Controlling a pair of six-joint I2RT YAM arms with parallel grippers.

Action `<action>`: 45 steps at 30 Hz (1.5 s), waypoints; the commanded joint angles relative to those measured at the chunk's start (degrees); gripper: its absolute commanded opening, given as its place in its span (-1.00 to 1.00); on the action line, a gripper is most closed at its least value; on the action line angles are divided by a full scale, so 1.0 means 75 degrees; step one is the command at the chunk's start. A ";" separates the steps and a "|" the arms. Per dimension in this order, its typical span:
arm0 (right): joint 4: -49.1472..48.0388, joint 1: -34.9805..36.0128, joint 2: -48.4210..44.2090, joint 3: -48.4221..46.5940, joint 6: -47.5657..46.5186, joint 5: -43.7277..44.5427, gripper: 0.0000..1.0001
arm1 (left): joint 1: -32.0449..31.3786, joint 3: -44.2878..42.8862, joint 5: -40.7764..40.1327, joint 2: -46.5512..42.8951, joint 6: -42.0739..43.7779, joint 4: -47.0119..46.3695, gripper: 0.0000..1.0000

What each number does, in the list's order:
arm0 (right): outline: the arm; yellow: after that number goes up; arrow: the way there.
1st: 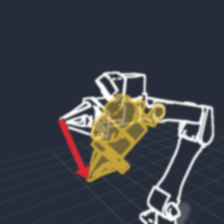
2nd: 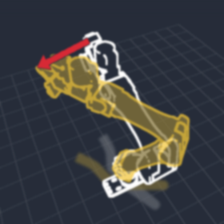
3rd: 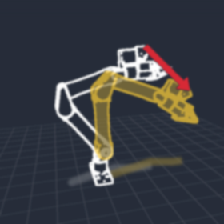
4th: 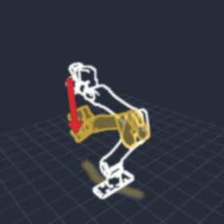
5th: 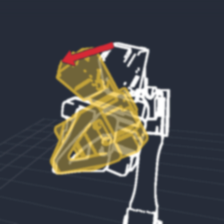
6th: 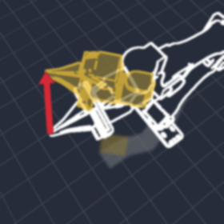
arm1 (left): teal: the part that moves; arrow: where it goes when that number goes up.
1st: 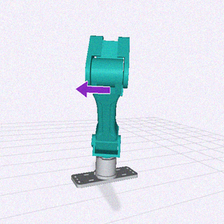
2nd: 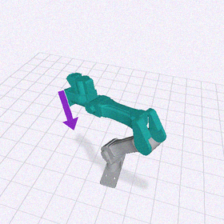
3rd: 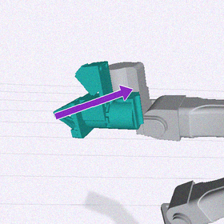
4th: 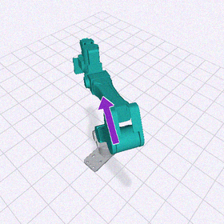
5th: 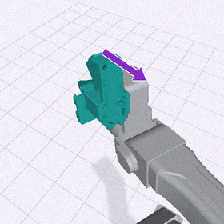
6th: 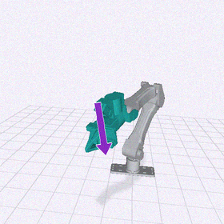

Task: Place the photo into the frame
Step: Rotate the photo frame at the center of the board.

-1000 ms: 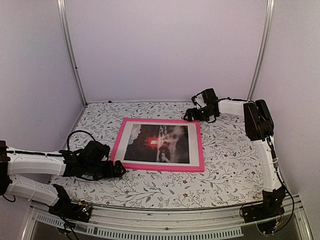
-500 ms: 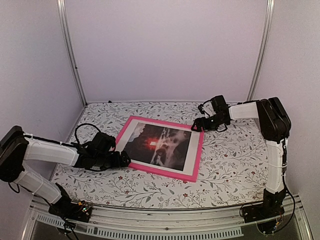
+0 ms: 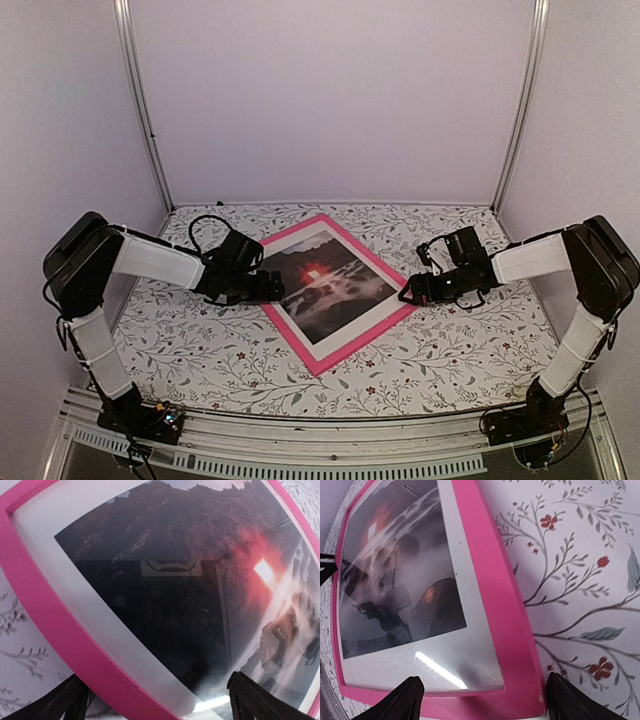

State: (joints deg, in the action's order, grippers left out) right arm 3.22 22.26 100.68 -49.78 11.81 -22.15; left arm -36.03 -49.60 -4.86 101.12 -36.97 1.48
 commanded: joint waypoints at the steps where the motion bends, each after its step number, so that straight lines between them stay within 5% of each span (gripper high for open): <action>1: -0.0553 0.1098 -0.0674 0.0988 0.0884 -0.0552 0.76 | -0.0108 -0.1114 0.1390 0.1100 0.0630 -0.0086 0.99; 9: -0.0878 0.2395 -0.1492 0.1998 0.1771 -0.0158 0.76 | -0.0141 -0.2320 0.1843 0.1863 0.1143 0.0450 0.99; 21: -0.0579 0.3115 -0.2104 0.2135 0.1644 -0.0154 0.79 | -0.0401 -0.1591 0.1813 0.1089 0.1234 0.0589 0.99; 30: 0.1579 0.2778 -0.2257 0.0904 0.1311 0.2421 0.98 | -0.0216 -0.1280 -0.0486 -0.0348 0.1487 0.1132 0.99; 36: 0.2022 0.1850 -0.2643 0.0251 0.0845 0.2696 0.98 | 0.0036 -0.0925 -0.2156 -0.1594 0.1861 0.1296 0.99; 45: 0.2324 0.0969 -0.2932 -0.0542 0.0218 0.3292 0.98 | 0.0319 -0.0751 -0.3071 -0.3393 0.1936 0.2126 0.99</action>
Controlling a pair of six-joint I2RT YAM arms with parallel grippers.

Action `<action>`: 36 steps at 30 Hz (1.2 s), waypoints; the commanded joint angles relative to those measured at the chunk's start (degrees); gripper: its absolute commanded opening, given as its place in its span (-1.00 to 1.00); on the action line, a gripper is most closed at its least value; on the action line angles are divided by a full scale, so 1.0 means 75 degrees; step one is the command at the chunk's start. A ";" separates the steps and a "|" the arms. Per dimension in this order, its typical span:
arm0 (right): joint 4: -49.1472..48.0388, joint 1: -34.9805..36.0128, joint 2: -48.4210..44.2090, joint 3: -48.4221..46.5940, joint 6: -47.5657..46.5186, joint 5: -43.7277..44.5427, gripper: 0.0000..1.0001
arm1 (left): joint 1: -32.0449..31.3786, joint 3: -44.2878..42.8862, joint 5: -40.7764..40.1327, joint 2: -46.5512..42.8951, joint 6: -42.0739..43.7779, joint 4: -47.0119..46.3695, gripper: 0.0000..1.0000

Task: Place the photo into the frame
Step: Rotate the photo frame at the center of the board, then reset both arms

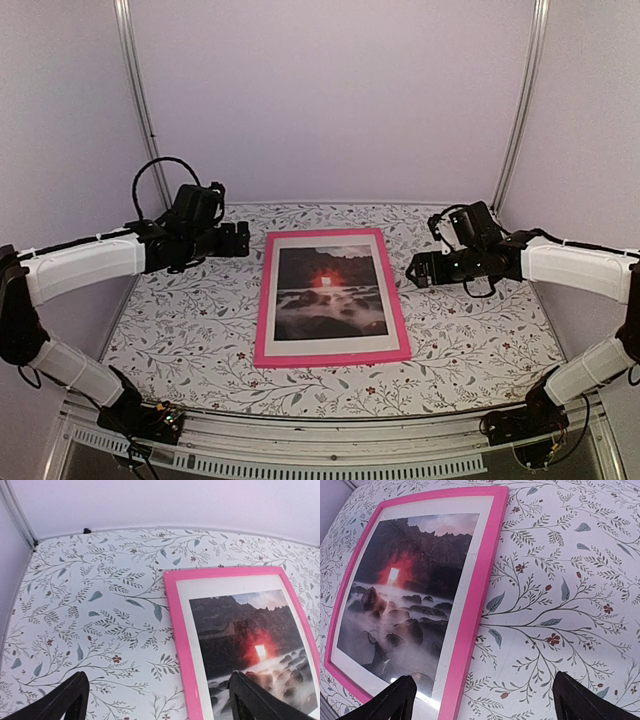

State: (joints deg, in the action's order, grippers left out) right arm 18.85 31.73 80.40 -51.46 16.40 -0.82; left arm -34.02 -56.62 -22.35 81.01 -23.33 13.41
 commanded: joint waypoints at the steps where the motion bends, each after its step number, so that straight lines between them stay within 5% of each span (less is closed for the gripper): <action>1: 0.0235 -0.0417 -0.0237 -0.0365 -0.0432 0.0459 0.98 | 0.0057 0.0305 -0.0886 -0.0961 0.0135 0.0543 0.99; 7: 0.0145 -0.1108 -0.0506 -0.0486 -0.0783 0.0607 0.98 | 0.0216 0.1252 -0.1561 -0.2405 0.0297 0.0095 0.99; 25: -0.0497 -0.1628 -0.3219 0.0677 -0.0700 0.0947 0.98 | 0.0540 0.2742 0.0169 -0.4193 0.0548 -0.1010 1.00; 36: -0.0813 -0.1628 -0.3535 0.1002 -0.0781 0.0671 0.98 | 0.0527 0.3406 0.0192 -0.5490 0.0576 -0.1456 0.99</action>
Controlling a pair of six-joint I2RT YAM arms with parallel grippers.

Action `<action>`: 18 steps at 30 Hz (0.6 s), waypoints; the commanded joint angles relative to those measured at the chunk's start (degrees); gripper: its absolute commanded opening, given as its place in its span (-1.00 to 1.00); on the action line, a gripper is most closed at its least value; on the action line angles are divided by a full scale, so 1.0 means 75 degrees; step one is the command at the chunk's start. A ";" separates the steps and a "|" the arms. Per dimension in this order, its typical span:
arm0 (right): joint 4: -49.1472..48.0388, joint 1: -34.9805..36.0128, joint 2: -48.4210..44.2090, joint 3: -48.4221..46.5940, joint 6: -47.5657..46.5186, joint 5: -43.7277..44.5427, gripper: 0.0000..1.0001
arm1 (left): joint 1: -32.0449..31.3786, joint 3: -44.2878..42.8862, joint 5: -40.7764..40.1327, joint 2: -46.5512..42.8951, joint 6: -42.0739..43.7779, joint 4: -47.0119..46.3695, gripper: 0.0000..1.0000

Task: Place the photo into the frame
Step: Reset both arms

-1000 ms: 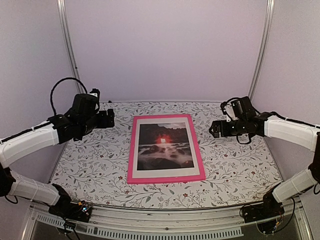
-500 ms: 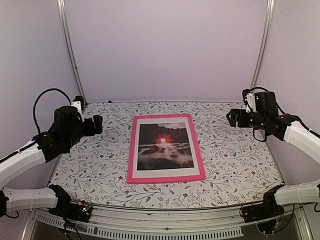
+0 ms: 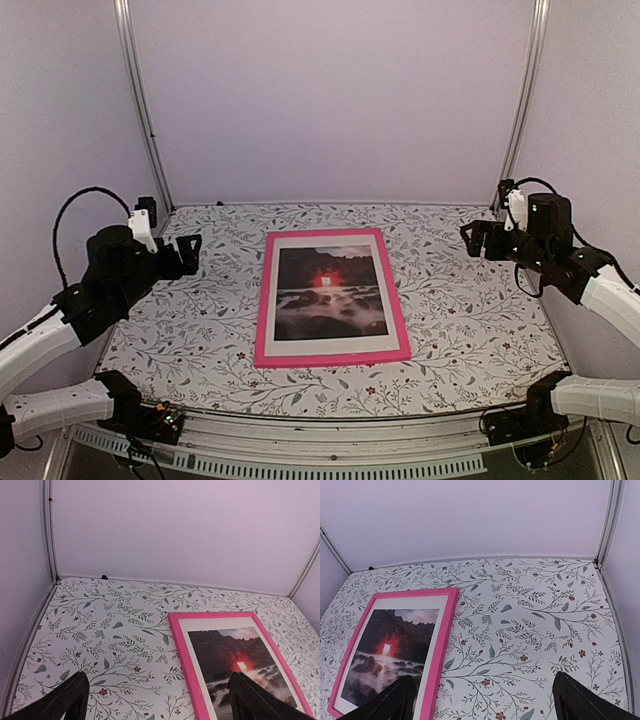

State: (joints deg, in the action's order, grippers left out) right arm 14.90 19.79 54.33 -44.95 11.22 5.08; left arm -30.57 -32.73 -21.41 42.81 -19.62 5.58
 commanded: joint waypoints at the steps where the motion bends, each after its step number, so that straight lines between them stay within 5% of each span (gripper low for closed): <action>1: -0.0288 -0.0034 -0.0021 0.0143 -0.0090 -0.0106 0.98 | 0.0068 0.0259 0.0055 -0.0462 0.0079 -0.0422 0.99; 18: -0.0491 -0.0037 -0.0386 0.0382 -0.0179 -0.0129 0.98 | 0.0068 0.0184 0.0219 -0.0334 0.0042 -0.0359 0.99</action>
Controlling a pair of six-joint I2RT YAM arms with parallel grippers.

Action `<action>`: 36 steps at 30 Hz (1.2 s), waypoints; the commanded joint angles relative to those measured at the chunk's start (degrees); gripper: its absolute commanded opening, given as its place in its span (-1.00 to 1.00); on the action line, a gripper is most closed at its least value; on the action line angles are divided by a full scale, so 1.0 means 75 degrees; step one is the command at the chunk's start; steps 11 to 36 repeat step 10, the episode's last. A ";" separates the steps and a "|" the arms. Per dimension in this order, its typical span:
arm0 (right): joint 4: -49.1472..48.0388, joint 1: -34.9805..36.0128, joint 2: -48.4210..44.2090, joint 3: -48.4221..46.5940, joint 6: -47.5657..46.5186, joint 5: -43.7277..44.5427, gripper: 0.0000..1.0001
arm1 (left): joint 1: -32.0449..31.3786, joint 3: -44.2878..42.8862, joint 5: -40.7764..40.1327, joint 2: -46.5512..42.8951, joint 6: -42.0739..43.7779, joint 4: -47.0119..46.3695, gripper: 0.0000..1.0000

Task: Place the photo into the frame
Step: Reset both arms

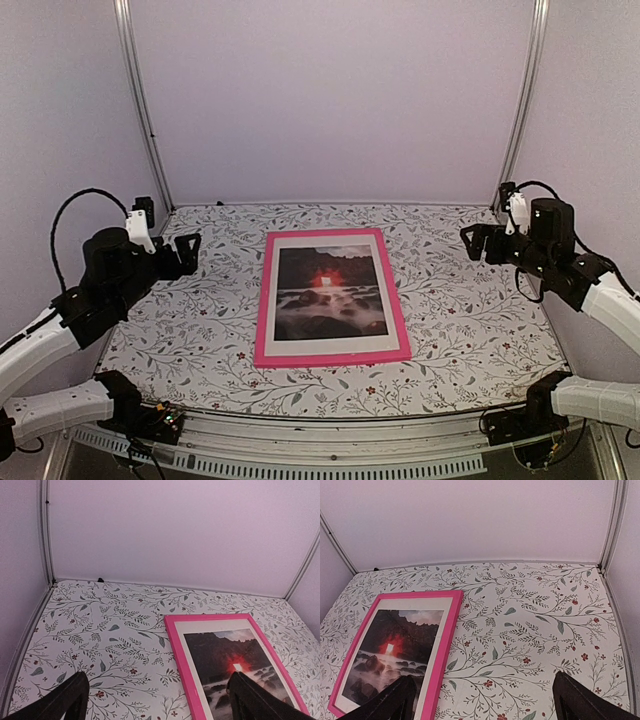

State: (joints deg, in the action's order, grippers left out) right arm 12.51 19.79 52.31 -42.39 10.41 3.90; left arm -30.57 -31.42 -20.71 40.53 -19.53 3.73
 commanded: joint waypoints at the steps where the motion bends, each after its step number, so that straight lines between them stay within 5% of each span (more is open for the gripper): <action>1: -0.0176 -0.0037 -0.0128 0.0048 -0.0060 0.0017 0.98 | 0.0068 0.0022 0.0151 -0.0045 0.0037 -0.0125 1.00; 36: -0.0170 -0.0031 -0.0083 0.0035 -0.0031 0.0091 0.98 | 0.0061 0.0046 0.0198 -0.0039 0.0030 -0.0103 0.99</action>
